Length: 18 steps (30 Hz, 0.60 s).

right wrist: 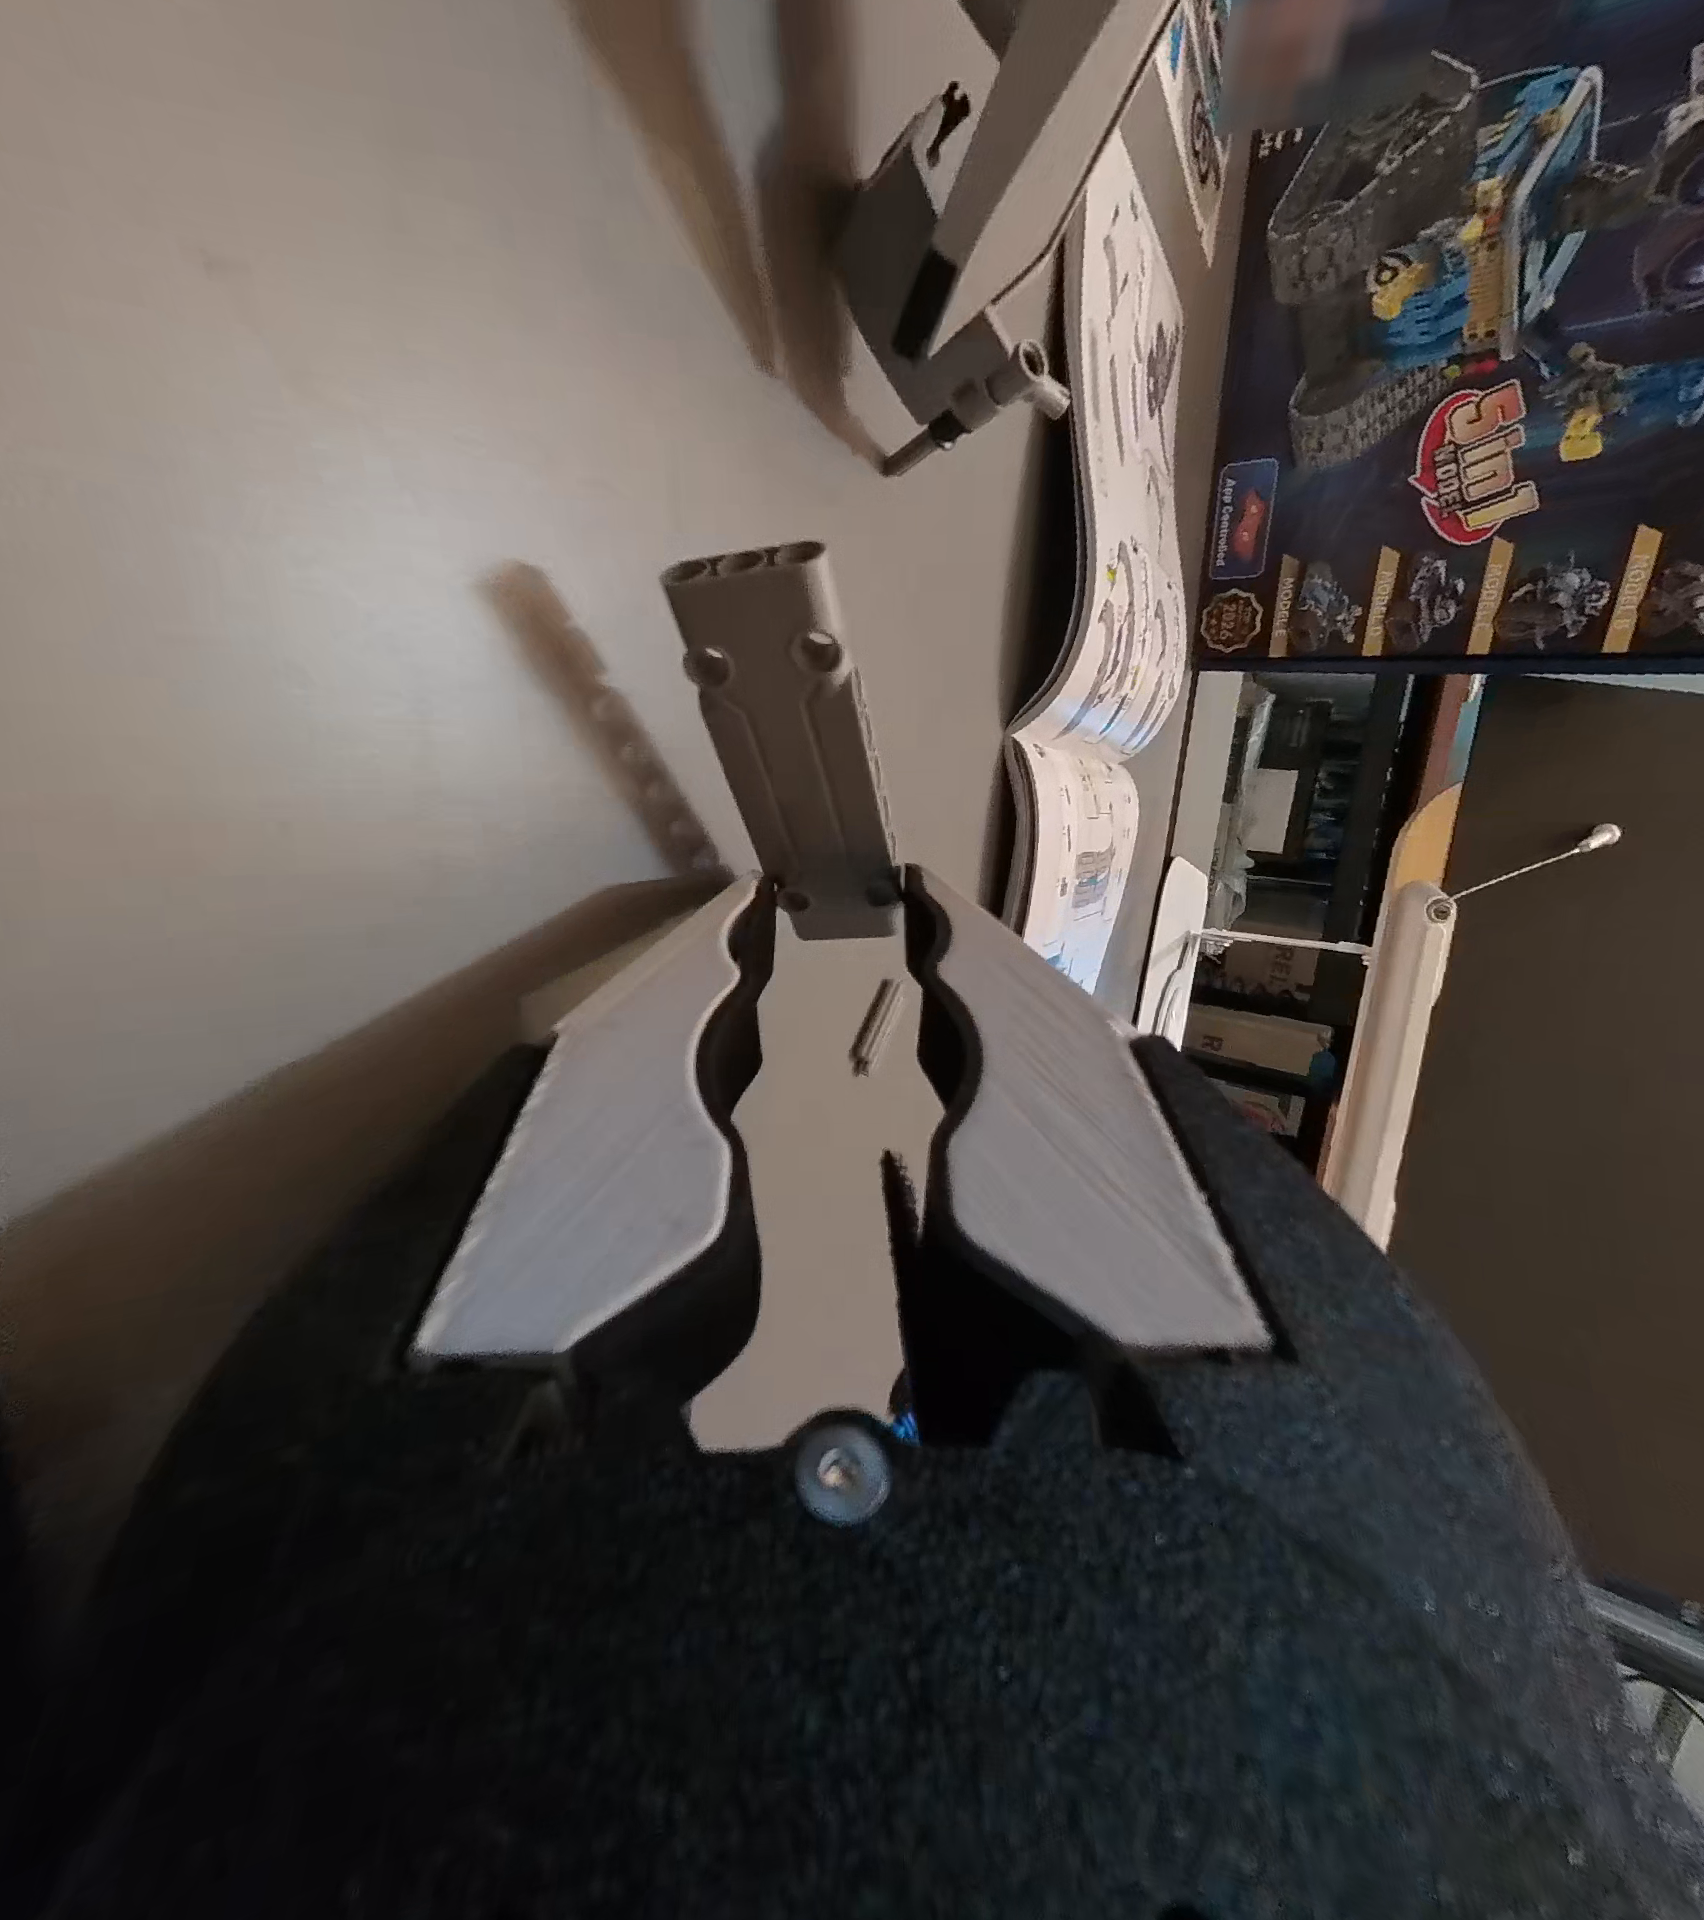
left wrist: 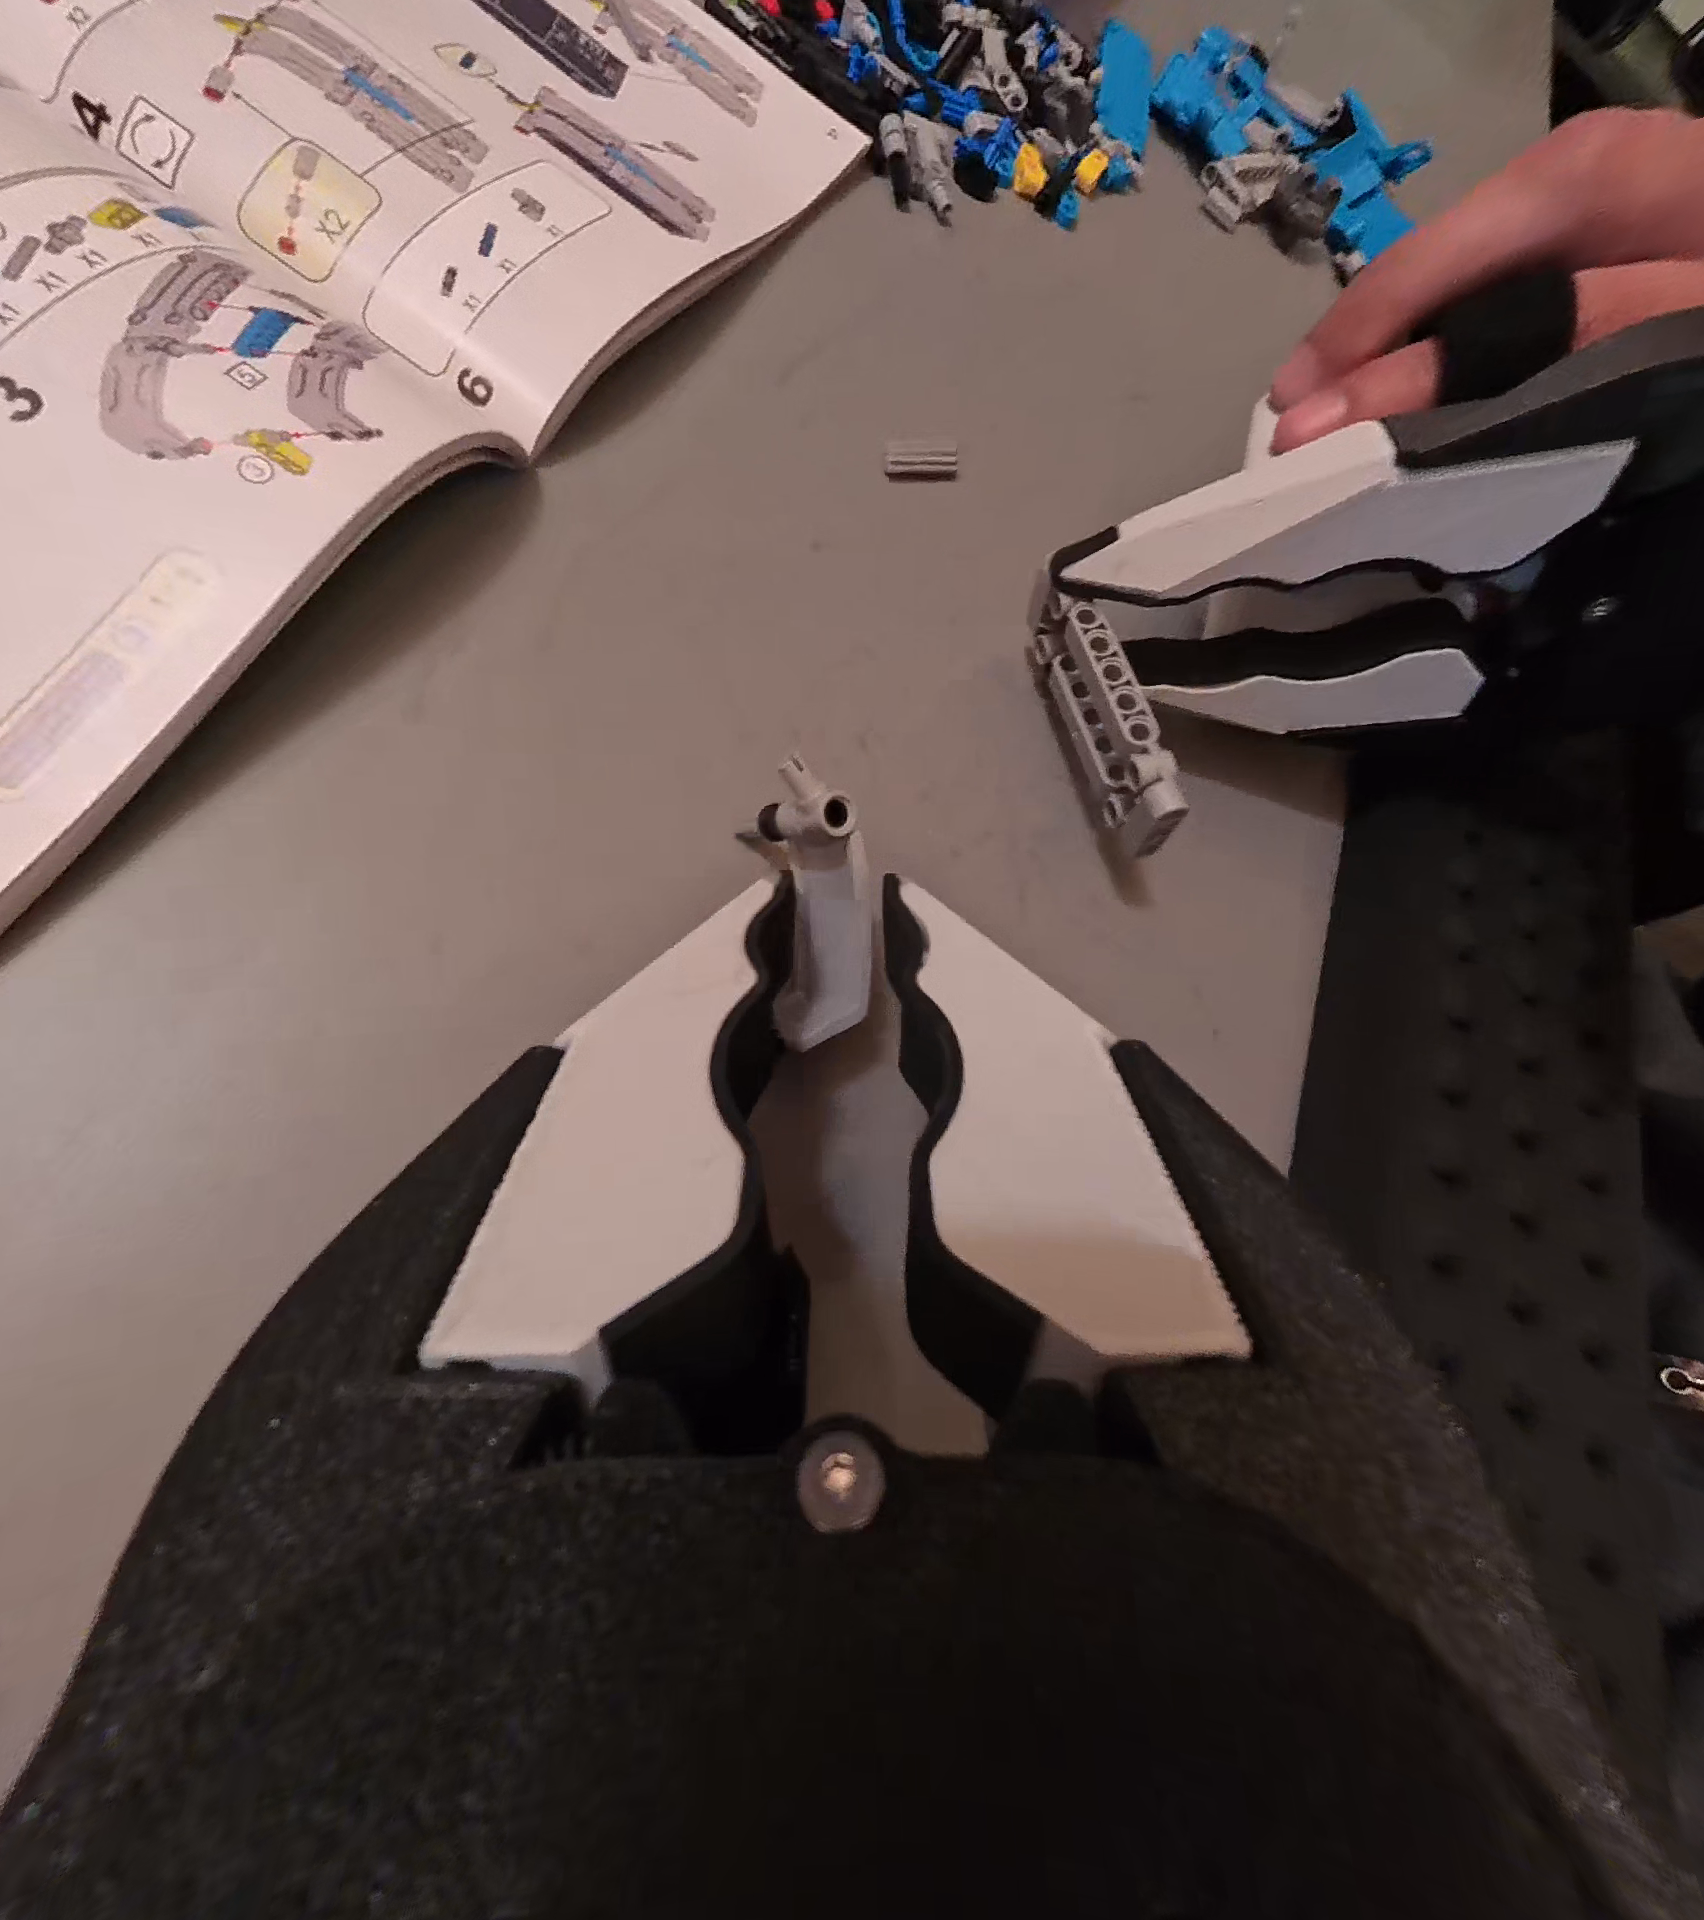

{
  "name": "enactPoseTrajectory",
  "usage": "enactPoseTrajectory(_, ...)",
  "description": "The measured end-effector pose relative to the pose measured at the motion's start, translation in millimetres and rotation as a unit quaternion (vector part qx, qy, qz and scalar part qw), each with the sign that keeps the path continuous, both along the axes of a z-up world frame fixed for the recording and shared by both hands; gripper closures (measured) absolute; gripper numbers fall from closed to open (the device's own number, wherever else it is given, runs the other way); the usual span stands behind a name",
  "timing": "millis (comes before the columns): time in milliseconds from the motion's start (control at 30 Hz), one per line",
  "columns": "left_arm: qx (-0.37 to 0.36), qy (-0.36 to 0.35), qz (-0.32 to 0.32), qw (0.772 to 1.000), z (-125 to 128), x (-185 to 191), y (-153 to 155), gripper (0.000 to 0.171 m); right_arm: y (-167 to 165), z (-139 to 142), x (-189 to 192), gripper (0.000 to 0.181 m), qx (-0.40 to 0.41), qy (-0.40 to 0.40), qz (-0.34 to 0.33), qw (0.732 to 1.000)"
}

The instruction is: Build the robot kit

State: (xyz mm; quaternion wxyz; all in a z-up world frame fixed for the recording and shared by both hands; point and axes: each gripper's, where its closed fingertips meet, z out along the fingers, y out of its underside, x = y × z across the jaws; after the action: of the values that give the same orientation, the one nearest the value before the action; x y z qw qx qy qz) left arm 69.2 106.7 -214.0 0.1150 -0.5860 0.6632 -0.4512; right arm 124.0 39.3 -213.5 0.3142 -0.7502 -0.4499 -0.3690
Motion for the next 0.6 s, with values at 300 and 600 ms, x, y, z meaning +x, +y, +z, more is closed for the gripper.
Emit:
enactPoseTrajectory(300,0.069,-0.067,0.040,0.995,28.8,-4.0,8.5,0.143,6.5,-0.8,5.3,0.158,0.020,0.013,-0.020,1.000)
enactPoseTrajectory(600,0.037,-0.082,0.040,0.995,43.9,-7.0,-53.1,0.141,12.4,28.2,-7.0,0.158,0.080,0.037,-0.016,0.996)
